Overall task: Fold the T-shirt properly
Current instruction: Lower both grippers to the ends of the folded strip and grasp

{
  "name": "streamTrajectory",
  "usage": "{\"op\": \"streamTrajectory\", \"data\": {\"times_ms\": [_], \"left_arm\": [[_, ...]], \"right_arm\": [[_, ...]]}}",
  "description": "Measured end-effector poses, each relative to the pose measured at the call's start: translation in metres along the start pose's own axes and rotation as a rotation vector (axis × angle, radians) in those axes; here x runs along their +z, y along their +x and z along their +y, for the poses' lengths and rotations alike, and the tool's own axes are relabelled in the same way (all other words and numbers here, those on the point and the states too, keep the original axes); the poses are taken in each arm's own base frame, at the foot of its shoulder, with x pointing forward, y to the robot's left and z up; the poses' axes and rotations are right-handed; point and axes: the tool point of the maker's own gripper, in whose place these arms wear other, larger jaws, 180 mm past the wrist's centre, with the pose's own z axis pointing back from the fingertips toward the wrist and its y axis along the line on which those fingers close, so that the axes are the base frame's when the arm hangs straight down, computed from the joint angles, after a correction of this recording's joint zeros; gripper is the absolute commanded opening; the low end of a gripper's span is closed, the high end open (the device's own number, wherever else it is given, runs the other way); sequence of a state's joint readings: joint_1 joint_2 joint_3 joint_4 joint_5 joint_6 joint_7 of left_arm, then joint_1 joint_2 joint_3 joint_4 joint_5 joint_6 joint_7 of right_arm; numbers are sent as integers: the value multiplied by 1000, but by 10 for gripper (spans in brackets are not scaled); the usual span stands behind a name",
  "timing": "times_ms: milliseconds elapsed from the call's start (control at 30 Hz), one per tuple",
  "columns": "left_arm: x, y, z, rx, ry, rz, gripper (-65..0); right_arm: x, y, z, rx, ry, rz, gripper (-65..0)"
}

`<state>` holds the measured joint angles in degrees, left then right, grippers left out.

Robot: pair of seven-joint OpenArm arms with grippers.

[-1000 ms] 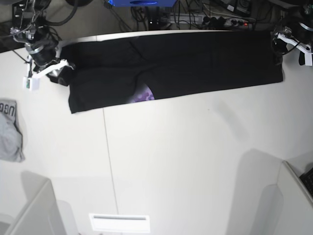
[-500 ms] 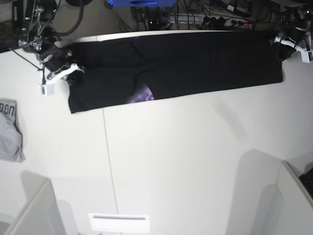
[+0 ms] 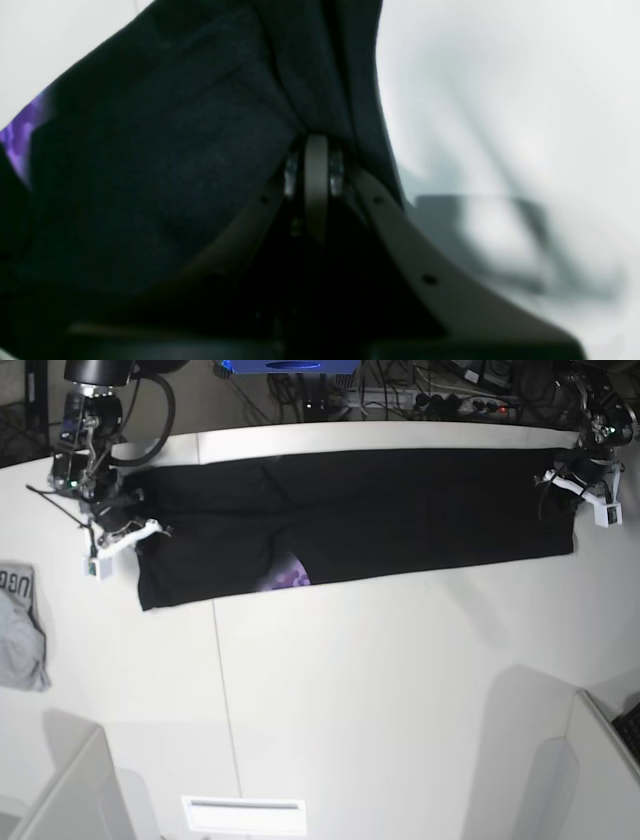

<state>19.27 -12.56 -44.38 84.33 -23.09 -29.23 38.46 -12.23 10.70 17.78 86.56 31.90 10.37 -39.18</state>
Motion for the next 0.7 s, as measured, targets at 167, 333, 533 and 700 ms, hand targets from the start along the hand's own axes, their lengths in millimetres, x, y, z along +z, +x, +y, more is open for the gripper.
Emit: {"op": "streamTrajectory", "data": {"times_ms": [167, 333, 533, 700], "left_arm": [[-21, 25, -1, -30, 28, -14, -650], [-37, 47, -3, -54, 55, -24, -650], [-50, 61, -20, -67, 27, 33, -650], [-28, 94, -29, -107, 26, -34, -650]], "right_arm": [[-15, 18, 7, 2, 0, -12, -650], [-31, 39, 12, -21, 12, 8, -650], [-31, 46, 13, -11, 7, 8, -650], [-2, 63, 40, 58, 23, -39, -650]]}}
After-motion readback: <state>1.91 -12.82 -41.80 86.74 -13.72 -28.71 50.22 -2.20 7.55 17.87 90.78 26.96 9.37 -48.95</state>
